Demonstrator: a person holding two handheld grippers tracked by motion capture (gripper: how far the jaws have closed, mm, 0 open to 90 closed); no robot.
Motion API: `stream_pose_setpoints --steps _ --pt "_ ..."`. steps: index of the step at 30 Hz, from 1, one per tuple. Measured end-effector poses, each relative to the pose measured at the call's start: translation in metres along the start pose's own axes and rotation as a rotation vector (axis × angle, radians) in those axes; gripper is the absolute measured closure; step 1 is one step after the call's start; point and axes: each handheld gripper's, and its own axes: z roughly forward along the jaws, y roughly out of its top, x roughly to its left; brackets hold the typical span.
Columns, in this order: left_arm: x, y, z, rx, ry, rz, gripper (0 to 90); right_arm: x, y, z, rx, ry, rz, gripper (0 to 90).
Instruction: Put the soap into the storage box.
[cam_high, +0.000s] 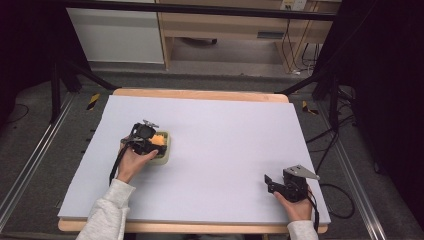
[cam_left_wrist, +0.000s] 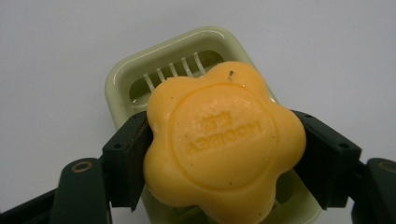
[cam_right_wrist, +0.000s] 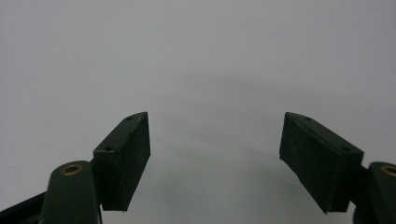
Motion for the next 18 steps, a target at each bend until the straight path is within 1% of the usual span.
stream_pose_setpoints --steps 5,18 --pt "0.0002 -0.0006 0.0017 0.007 0.003 -0.001 26.5 0.0000 0.0000 0.0000 -0.001 0.000 0.001 24.8" --pt "0.0003 -0.0009 0.0027 0.005 0.008 0.002 26.5 0.0000 0.0000 -0.0001 0.000 0.000 0.001 24.8"
